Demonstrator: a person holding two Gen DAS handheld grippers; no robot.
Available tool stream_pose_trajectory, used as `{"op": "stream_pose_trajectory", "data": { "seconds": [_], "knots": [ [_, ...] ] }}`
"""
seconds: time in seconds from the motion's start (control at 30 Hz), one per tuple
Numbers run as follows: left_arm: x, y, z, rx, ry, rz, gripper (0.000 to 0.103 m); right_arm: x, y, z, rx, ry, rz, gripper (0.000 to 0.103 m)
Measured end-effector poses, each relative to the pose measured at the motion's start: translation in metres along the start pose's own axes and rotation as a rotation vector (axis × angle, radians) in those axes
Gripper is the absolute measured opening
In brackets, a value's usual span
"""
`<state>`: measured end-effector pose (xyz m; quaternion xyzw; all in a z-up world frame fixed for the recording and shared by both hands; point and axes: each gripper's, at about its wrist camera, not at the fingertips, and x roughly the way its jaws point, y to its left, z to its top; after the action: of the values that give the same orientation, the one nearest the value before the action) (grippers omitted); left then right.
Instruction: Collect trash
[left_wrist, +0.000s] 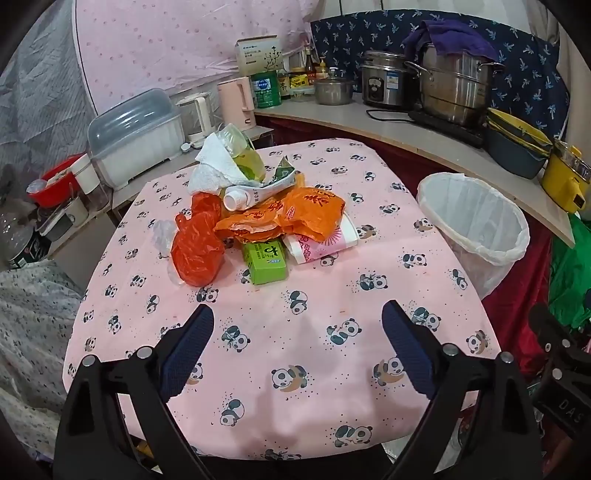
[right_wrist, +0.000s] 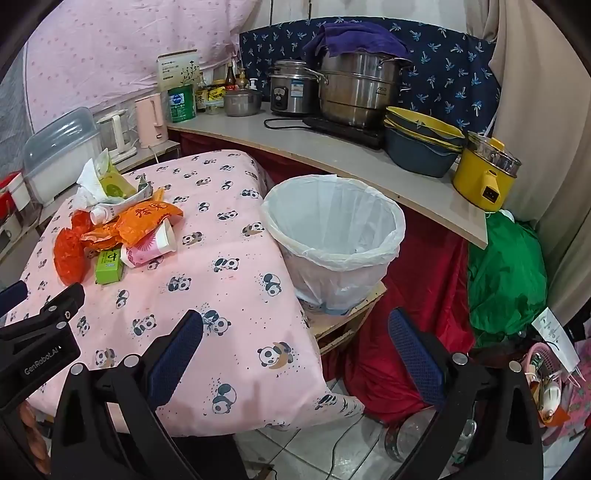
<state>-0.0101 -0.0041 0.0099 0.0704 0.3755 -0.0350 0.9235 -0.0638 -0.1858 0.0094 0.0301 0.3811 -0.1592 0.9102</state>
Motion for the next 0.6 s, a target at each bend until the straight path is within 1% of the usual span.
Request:
{"op": "stream_pose_trajectory", "data": {
  "seconds": [0.47,0.6],
  "knots": [
    [0.0007,-0.003,-0.004,-0.002,-0.006,0.005,0.088,-0.0016,0.0039,0.0014,0.0,-0.005,0.001,0.096],
    [0.0037,-0.0023,-0.005,-0.007,0.021,0.005,0.088,-0.002,0.0051,0.0013,0.0,-0.003,0.002,0.096]
  ]
}}
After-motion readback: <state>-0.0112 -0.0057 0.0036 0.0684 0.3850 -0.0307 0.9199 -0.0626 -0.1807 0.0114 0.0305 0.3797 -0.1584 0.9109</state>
